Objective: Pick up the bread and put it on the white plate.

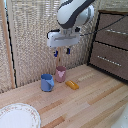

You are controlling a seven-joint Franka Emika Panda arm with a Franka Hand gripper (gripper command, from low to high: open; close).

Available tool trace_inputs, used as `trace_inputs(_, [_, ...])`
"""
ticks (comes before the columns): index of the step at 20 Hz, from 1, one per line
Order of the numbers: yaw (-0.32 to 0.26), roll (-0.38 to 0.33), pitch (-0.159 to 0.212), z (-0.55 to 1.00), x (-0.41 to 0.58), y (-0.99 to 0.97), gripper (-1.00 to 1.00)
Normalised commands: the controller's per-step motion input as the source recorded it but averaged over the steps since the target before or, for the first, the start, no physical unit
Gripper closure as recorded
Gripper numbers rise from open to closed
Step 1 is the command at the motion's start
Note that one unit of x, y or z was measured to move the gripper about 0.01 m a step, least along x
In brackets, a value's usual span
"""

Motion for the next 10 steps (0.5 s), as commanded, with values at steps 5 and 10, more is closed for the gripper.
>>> trace_inputs(5, [0.031,0.013,0.0,-0.17,-0.064,-0.49,-1.0])
trace_inputs(10, [0.066,0.04,0.004,-0.19,-0.01,-0.71,-1.0])
